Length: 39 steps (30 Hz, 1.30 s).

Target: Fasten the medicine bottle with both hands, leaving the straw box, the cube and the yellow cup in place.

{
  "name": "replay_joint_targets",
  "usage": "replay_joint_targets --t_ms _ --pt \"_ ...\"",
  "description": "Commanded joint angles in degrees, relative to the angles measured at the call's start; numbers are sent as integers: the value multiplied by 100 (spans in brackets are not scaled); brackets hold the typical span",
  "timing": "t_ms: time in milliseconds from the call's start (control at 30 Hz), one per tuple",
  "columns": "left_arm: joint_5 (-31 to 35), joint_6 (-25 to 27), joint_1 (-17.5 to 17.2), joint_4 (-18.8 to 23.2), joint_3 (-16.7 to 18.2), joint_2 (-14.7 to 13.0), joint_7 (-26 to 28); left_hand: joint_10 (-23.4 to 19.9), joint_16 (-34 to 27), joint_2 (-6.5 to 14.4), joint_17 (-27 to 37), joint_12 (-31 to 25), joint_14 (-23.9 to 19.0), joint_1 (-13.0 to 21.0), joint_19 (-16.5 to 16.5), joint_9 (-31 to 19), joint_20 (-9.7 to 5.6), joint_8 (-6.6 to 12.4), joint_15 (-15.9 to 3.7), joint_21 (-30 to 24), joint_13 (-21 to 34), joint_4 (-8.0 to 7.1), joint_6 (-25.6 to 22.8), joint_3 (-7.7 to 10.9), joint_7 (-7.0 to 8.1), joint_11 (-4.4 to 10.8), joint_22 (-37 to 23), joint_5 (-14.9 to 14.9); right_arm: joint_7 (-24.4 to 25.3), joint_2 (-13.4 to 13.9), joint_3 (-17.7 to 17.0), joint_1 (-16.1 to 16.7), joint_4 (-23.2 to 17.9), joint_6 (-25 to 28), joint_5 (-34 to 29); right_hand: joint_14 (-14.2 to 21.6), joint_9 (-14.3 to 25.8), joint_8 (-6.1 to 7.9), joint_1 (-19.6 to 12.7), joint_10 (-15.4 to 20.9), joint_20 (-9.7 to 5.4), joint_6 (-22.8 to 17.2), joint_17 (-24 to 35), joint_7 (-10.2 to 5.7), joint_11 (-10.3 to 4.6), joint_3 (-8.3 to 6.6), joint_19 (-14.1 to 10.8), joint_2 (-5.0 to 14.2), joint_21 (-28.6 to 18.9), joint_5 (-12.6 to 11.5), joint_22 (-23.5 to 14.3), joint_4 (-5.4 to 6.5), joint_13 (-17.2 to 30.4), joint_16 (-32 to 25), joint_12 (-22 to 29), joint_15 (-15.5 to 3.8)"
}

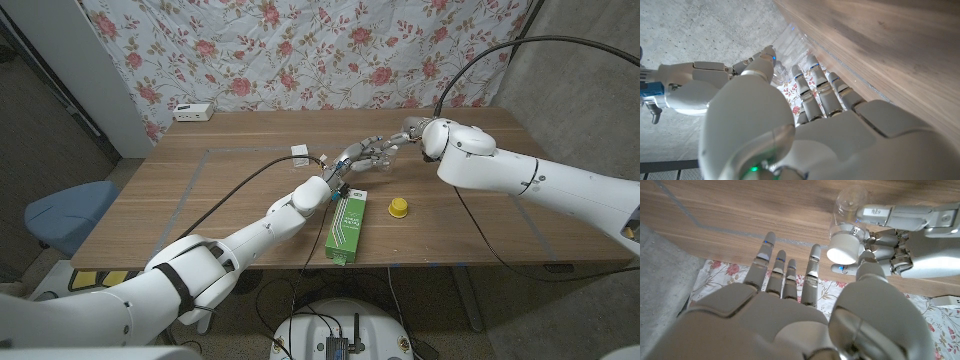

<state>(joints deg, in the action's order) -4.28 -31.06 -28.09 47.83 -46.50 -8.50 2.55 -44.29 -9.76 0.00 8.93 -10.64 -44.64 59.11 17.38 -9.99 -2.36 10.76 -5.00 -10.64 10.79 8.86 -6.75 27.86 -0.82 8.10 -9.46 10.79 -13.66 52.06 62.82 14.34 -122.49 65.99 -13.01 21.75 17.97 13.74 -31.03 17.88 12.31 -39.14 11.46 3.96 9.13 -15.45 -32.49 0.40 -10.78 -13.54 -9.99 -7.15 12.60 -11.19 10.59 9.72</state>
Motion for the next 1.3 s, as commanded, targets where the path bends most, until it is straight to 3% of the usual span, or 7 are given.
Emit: replay_joint_targets --t_ms 33,400,767,900,1133,1300 --pt "-5 -46 -8 -22 14 -2 5 -26 -16 -7 23 -55 -26 -31 25 -24 -729 5 -612 -10 17 2 -7 17 21 30 -14 28 -230 122 -265 116 -146 -224 83 -161 11 -86 -100 -159 14 177 -7 -15 9 -30 107 -17 19 -47 -15 -91 21 40 2 35" --pt "3 -66 0 -58 16 16 35 -27 -19 -16 25 -56 -21 -24 27 -24 -739 4 -630 -11 17 6 -3 5 21 34 -14 26 -481 228 -411 155 -219 -391 75 -458 -8 -260 -363 -480 15 680 -11 67 55 -139 320 -17 29 -121 -16 -221 37 53 11 114" --pt "27 -68 -16 -24 25 4 100 -22 -10 -26 21 -55 4 -10 24 -24 -739 1 -641 -10 18 14 9 0 17 24 -15 25 -796 334 -566 179 -262 -632 102 -790 -19 -345 -580 -920 15 1322 -9 122 106 -216 560 -24 24 -173 -18 -232 51 53 3 224" --pt "41 -44 -48 57 38 -32 137 -12 0 -54 21 -52 47 1 23 -24 -736 -1 -644 -10 19 27 17 -20 16 31 -15 20 -798 402 -758 315 -284 -844 175 -975 -42 -361 -606 -1078 16 1720 -3 153 108 -211 680 -47 20 -167 -18 -200 56 55 22 253" --pt "65 13 -117 230 67 -114 200 -18 -5 -61 24 -55 63 -6 27 -24 -749 1 -653 -12 20 19 17 -43 26 32 -16 16 -830 471 -919 458 -368 -987 88 -1117 -61 -355 -601 -1184 15 1895 2 117 139 -203 786 -54 30 -157 -17 -180 59 61 25 259" --pt "86 51 -184 391 99 -193 254 -16 -5 -65 23 -55 84 -1 27 -24 -748 -2 -643 -13 21 17 28 -57 26 37 -17 15 -530 602 -1386 880 -395 -1489 285 -1200 -84 -359 -571 -1230 10 2036 6 50 135 -185 834 -63 26 -139 -15 -157 60 58 36 268"
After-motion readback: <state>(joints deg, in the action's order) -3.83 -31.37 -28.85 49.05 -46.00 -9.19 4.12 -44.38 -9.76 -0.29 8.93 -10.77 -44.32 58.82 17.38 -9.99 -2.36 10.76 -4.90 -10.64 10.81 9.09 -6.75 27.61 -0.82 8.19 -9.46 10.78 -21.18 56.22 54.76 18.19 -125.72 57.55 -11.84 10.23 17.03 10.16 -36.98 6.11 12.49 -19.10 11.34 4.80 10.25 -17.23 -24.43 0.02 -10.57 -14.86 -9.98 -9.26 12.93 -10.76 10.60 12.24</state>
